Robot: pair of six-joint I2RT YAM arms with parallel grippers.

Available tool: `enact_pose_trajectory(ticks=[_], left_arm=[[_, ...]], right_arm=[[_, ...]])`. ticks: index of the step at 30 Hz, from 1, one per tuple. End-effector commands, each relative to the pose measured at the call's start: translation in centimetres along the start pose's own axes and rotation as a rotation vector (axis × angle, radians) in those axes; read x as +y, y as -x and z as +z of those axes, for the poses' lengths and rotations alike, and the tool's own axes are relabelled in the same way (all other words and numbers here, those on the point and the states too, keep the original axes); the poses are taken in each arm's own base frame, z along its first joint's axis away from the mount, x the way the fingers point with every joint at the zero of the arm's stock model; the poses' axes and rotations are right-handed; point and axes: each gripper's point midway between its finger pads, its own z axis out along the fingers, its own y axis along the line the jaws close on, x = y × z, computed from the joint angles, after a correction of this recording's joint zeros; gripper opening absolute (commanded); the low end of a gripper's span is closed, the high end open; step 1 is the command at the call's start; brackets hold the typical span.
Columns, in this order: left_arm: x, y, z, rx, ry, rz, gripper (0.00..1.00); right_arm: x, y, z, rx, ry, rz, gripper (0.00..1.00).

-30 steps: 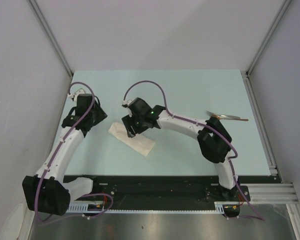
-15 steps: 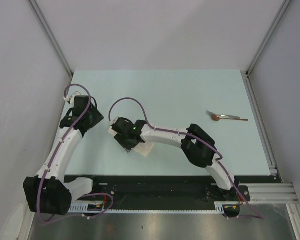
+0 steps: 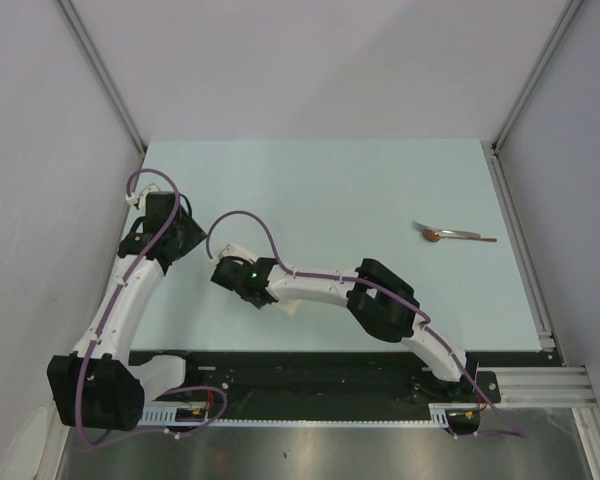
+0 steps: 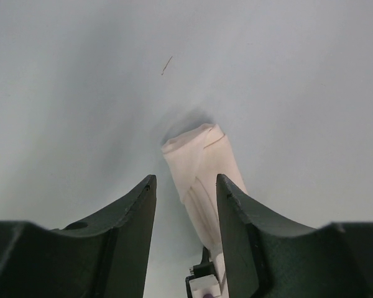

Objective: Fold the napkin into a case and place the utensils inside
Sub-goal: Pick up the smaller rectangle-folded napkin from the center of the board, then turn over the smaller rectangle-folded napkin at the center of the board.

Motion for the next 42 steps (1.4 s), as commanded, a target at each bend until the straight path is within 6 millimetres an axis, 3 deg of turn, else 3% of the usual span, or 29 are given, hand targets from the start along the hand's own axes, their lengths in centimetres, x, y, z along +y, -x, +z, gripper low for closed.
enact_pose_trajectory(ticks=[1, 9, 15, 16, 18, 20, 21, 22, 23, 24, 26, 28, 29, 30, 32, 34, 35, 42], left_arm=[[-0.4, 0.6, -0.4, -0.018, -0.032, -0.029, 0.48], [-0.5, 0.4, -0.1, -0.008, -0.036, -0.03, 0.48], [-1.4, 0.5, -0.2, 0.004, -0.083, 0.005, 0.47], [-1.6, 0.4, -0.2, 0.009, -0.095, 0.014, 0.47], [-2.3, 0.1, -0.2, 0.029, -0.136, 0.035, 0.47], [-2.8, -0.1, -0.2, 0.039, -0.168, 0.047, 0.46], [-3.3, 0.0, -0.3, 0.036, -0.193, 0.055, 0.46], [-3.8, -0.5, -0.4, 0.062, -0.228, 0.065, 0.46], [-4.1, -0.5, -0.4, 0.063, -0.242, 0.076, 0.45], [-4.2, -0.6, -0.3, 0.071, -0.251, 0.078, 0.45], [-5.0, -0.9, -0.3, 0.091, -0.291, 0.09, 0.45], [-5.5, -1.3, -0.2, 0.115, -0.319, 0.098, 0.45], [-6.0, -1.5, -0.2, 0.127, -0.347, 0.11, 0.45], [-6.2, -1.7, -0.2, 0.137, -0.361, 0.112, 0.45], [-6.6, -2.1, -0.2, 0.15, -0.395, 0.114, 0.44], [-7.0, -2.6, 0.0, 0.167, -0.425, 0.12, 0.45], [-7.3, -2.8, 0.1, 0.178, -0.44, 0.122, 0.45], [-9.4, -5.2, 0.4, 0.272, -0.531, 0.162, 0.45]], right_arm=[[-0.9, -0.8, 1.1, 0.022, -0.126, -0.038, 0.31], [-1.3, 2.0, -0.3, -0.052, -0.126, 0.006, 0.0], [-1.5, 4.9, -3.7, -0.101, 0.043, 0.165, 0.0], [-1.4, 4.5, -3.7, -0.074, 0.111, 0.221, 0.0], [-0.6, 6.0, -5.8, -0.106, 0.27, 0.303, 0.0], [-1.8, 6.5, -6.6, -0.123, 0.357, 0.416, 0.0], [-1.2, 6.3, -7.1, -0.105, 0.444, 0.445, 0.0], [-1.6, 6.4, -7.5, -0.111, 0.478, 0.477, 0.0], [-2.5, 5.8, -6.7, -0.108, 0.498, 0.539, 0.0], [-2.6, 6.2, -8.0, -0.126, 0.565, 0.563, 0.0], [-3.3, 6.6, -8.2, -0.163, 0.629, 0.614, 0.0], [-3.9, 5.0, -7.9, -0.126, 0.713, 0.69, 0.0], [-4.2, 6.0, -8.2, -0.186, 0.762, 0.702, 0.0], [-4.5, 4.4, -7.5, -0.141, 0.796, 0.753, 0.0], [-5.4, 5.2, -8.0, -0.211, 0.845, 0.77, 0.0], [-6.1, 3.7, -7.2, -0.177, 0.888, 0.826, 0.0], [-6.6, 4.1, -7.2, -0.214, 0.92, 0.836, 0.0], [-9.3, 1.4, -6.2, -0.21, 0.987, 0.914, 0.0]])
